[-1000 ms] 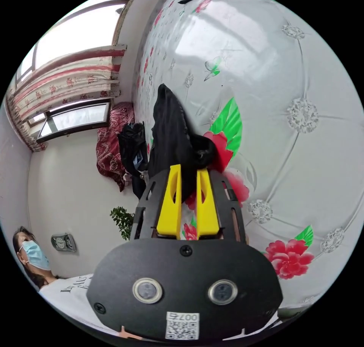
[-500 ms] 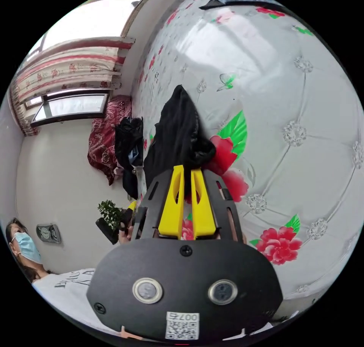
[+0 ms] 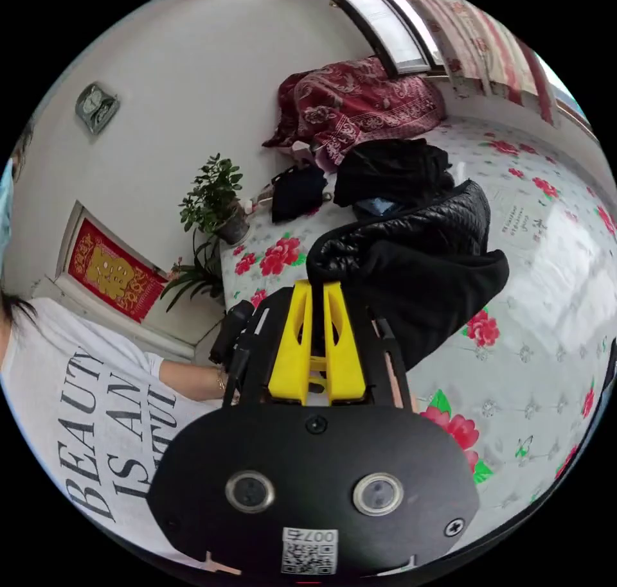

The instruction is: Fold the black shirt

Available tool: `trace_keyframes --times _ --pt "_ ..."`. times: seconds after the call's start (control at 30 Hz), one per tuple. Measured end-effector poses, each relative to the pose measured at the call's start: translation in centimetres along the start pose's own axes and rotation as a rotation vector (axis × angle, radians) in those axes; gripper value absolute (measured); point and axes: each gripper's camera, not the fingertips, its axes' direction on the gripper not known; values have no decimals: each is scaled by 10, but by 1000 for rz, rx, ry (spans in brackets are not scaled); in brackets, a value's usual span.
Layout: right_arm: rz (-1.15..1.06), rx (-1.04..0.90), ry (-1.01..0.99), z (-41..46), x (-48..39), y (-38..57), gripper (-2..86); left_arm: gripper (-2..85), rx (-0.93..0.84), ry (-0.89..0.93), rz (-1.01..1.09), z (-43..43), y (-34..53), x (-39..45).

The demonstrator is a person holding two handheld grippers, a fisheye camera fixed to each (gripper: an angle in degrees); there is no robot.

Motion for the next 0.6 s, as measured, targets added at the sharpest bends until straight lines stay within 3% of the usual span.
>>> trace_keyframes --times 0.1,0.23,0.37,0.47,0.6 --pt "-54 -129 -22 114 -41 -19 25 91 18 3 -147 -20 50 -34" --pt "18 -495 -59 282 -35 0 39 107 51 86 -408 -32 101 -89" --pt "-12 -249 -173 223 -49 2 52 125 133 161 -448 -36 103 -113" --pt "-16 -109 -66 160 -40 17 63 132 108 204 -437 -20 85 -122" --pt "47 -212 14 154 -16 55 68 119 60 228 -419 9 54 -130"
